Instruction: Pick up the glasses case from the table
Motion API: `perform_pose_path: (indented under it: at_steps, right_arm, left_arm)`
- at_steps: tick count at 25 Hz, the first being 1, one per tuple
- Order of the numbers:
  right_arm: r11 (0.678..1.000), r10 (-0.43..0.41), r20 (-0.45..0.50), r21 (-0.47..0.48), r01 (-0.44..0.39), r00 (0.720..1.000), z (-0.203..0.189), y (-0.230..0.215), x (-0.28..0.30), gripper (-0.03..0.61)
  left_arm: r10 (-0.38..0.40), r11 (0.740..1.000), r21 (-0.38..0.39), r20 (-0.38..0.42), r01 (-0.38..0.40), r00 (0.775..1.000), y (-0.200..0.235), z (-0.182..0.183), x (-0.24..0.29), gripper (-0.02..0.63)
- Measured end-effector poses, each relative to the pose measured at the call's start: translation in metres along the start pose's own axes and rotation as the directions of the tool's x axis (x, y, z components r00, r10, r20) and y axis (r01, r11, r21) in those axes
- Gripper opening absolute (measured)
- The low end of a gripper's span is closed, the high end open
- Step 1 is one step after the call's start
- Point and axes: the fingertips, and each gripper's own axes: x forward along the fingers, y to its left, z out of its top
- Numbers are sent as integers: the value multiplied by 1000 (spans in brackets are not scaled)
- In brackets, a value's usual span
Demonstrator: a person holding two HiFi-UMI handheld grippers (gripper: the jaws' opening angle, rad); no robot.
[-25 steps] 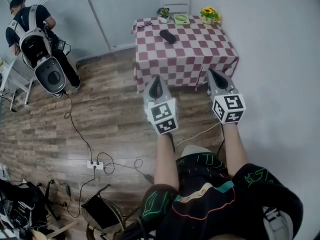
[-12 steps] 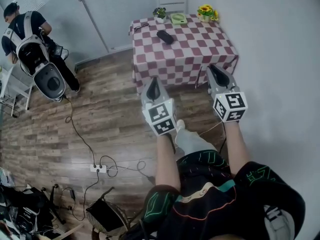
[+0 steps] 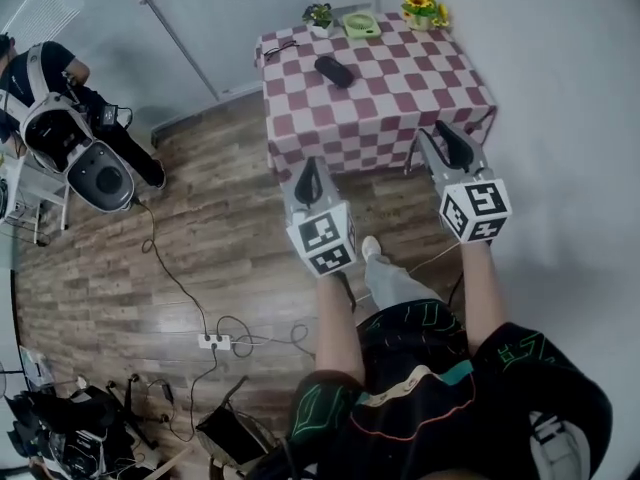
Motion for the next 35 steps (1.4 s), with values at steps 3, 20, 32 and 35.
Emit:
perform_pose_path:
  at_steps: [3,20,32,35]
  right_arm:
    - [1000,14,-29,14,-14,999,-8,-19,30,184]
    - [980,150,-191,156,-121,970,-58,-99,228,282]
    - [944,329,-307,150,-295,893,-81,-63,313,342]
    - [941,339,-362,145,-307,868,-93,-57,329,354]
  left_arm:
    - [-14,1000,-2,-35,14,999,-4,-13,34,9]
    - [-4,998,68,-164,15,986,-6,-27,233,9]
    - [99,994,58,-184,-90,978,48,-31,275,9]
    - [114,993,29,-208,-111,971,60,-44,285,9]
